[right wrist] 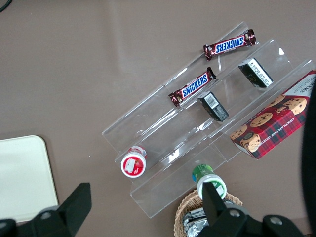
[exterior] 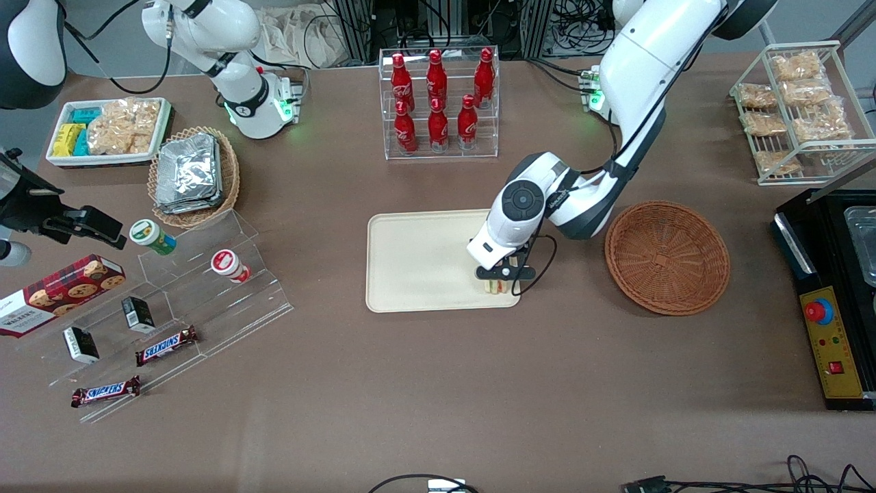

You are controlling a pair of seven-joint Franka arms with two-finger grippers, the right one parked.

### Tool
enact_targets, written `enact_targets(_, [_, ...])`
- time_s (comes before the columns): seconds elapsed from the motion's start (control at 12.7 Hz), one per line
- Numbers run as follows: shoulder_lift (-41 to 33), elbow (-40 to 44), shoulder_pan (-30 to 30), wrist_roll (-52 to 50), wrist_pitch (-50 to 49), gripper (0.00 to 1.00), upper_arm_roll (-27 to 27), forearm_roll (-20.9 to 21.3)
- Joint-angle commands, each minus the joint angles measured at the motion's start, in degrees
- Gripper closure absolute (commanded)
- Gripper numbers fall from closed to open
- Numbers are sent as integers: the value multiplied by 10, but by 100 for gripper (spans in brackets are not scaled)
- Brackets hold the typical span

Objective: Place sandwich from basket to tray
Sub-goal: 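Lower the sandwich onto the tray and open the left gripper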

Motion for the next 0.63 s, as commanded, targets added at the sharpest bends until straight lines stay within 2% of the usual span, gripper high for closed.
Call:
enact_targets(0.0, [-2,-10,2,-9,14,33,4,6])
enact_targets(0.08, [-2,-9,2,-15,11,0,4,5])
enact_targets(0.39, [-27,10,2,-20,-15,0,4,5])
enact_targets(0.55, [-48,74,3,-11,-126,0,4,4])
